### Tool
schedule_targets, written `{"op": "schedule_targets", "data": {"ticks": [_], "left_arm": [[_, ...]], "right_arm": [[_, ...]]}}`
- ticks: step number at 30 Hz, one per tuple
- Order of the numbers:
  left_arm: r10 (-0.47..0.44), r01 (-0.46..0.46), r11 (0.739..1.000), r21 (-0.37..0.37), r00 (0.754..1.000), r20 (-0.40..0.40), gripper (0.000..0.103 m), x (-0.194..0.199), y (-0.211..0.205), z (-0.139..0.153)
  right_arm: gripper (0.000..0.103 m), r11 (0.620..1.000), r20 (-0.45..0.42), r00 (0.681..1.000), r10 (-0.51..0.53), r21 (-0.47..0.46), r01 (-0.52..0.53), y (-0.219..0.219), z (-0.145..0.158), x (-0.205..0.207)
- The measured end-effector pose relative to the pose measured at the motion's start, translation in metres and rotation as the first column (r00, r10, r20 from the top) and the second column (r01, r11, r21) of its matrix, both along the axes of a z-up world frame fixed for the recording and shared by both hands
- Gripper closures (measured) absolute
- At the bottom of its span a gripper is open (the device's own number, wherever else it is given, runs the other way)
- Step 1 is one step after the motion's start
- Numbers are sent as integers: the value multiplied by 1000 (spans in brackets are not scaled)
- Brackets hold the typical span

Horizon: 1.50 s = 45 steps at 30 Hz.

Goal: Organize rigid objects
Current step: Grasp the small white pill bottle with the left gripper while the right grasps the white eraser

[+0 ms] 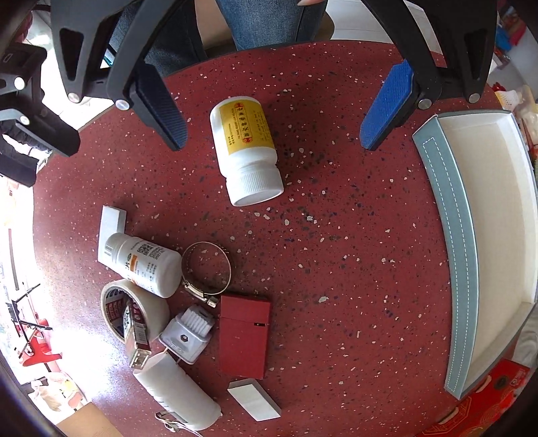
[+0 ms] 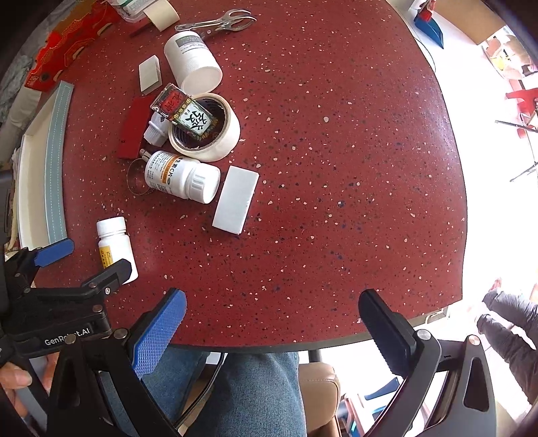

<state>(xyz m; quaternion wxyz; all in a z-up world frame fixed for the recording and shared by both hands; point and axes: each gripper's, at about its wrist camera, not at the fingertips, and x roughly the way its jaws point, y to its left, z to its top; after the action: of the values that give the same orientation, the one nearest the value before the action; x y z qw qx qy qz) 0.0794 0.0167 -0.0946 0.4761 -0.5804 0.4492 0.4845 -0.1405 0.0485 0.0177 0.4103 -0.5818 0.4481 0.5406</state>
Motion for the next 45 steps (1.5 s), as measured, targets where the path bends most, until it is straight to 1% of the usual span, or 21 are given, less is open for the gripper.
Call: {"op": "schedule_targets", "data": {"ticks": [1,4,5,8,9,11,14,17,19,20,22,25,29,31,33,34,37,40,41,43,45], "left_arm": [[10,-11,999,-35,1000,-25,0,-6,-10,1],[36,-37,999,-33,999,-27,0,-9,-7,-6],[51,-51,998,-36,999,-12,0,-11,-5,-9],[84,-83,994,-73,996,13,0,-12,4,-20],[89,-88,993,-78,996,2,0,-12,5,-26],[87,-88,995,-41,995,-42,0,-17,7,-41],[78,-83,995,-57,992,-96,0,-21,4,-58],[91,-99,993,-68,989,-119,0,-25,0,-77],[105,-116,991,-72,985,-137,0,-35,-5,-84],[107,-117,991,-65,985,-135,0,-41,-4,-88],[110,-120,991,-63,984,-139,0,-45,-3,-95],[112,-131,985,-108,979,-168,0,-47,-13,-92],[115,-135,984,-117,980,-164,0,-51,-10,-94],[127,-146,980,-138,982,-141,0,-39,3,-98],[130,-151,978,-142,981,-146,0,-28,-2,-94],[130,-149,979,-136,981,-144,0,-25,-3,-96],[139,-161,977,-138,978,-154,0,-25,1,-95],[168,-189,972,-137,974,-154,0,-26,-10,-100],[181,-204,968,-145,971,-157,0,-28,-10,-99],[189,-212,968,-136,968,-165,0,-33,-12,-102],[191,-214,967,-138,967,-168,0,-38,-18,-102]], "right_arm": [[0,1000,1,1000,-10,4,10,6,-3,-2],[0,999,-10,999,-40,-3,40,26,-15,-6],[0,999,-12,999,-43,-33,43,34,-23,-12],[0,999,18,999,-36,-29,37,53,-37,-20],[0,999,50,998,-33,-32,34,60,-42,-23],[0,999,92,996,-22,-34,25,73,-53,-27],[0,998,137,991,4,-56,4,90,-72,-29],[0,996,148,989,17,-84,-5,102,-92,-30],[0,996,118,993,-1,-84,11,118,-99,-28],[0,996,135,991,-8,-85,19,123,-101,-33],[0,996,113,992,-57,-65,64,138,-106,-13],[0,989,103,987,-123,-70,131,157,-108,7],[0,996,127,989,-71,-40,76,178,-106,10],[0,997,123,991,-54,-44,59,190,-118,7],[0,994,92,992,-87,-64,93,206,-128,15],[0,993,79,993,-89,-73,95,197,-137,13],[0,989,102,990,-101,-95,111,207,-143,25],[0,980,124,979,-164,-98,176,218,-148,25],[0,977,114,977,-178,-99,190,223,-161,28],[0,971,110,972,-208,-96,219,219,-159,34],[0,970,114,970,-217,-90,227,232,-165,39]]}}
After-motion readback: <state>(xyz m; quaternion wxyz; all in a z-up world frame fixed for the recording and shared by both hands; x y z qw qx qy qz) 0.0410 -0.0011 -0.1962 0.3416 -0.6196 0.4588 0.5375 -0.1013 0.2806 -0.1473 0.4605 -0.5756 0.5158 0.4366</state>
